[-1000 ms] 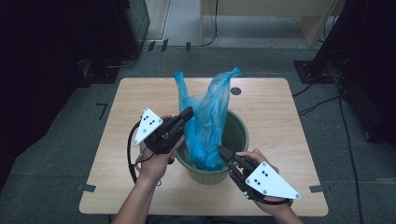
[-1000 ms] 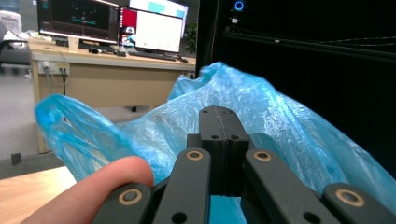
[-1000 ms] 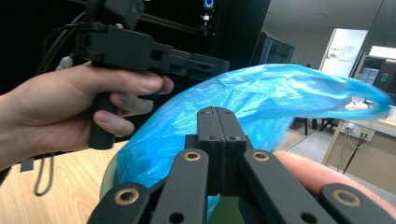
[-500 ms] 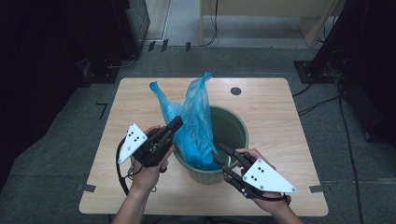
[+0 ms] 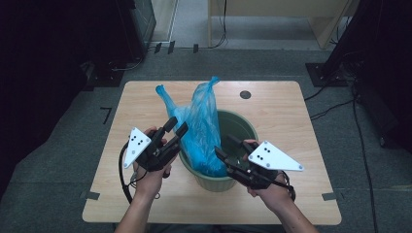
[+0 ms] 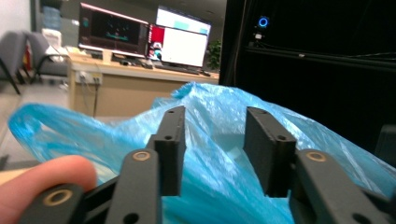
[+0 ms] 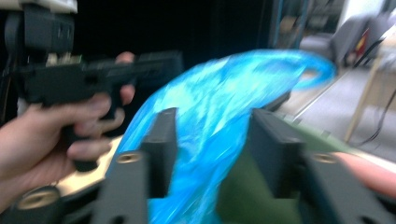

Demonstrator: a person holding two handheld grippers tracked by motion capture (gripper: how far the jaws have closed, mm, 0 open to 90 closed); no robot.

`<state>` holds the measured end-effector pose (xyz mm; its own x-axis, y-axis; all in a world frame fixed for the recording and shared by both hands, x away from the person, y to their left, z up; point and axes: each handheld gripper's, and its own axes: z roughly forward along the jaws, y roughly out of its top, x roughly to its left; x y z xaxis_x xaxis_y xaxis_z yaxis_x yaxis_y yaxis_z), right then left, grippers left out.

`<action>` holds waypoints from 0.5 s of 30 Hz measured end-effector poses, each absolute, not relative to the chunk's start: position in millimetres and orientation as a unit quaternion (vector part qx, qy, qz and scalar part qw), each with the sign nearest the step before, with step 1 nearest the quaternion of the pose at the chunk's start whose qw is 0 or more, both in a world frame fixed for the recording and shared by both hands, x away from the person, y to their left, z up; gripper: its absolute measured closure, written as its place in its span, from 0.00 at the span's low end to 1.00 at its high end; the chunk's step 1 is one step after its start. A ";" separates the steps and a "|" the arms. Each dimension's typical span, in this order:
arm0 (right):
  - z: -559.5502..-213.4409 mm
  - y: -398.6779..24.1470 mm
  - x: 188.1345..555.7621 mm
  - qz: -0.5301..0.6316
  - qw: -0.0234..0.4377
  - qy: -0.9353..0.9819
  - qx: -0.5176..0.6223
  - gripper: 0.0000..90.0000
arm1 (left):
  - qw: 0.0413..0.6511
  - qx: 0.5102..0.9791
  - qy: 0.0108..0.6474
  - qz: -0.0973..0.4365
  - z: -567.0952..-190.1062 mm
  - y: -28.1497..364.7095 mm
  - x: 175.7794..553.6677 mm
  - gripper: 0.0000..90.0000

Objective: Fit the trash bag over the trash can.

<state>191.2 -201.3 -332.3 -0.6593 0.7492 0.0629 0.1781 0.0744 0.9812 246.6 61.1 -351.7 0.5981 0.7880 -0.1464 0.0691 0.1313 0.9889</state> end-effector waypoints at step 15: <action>-355.4 -188.5 166.9 0.578 0.255 0.729 0.264 1.00 | 0.647 0.605 0.427 0.183 -355.8 62.8 274.1 0.45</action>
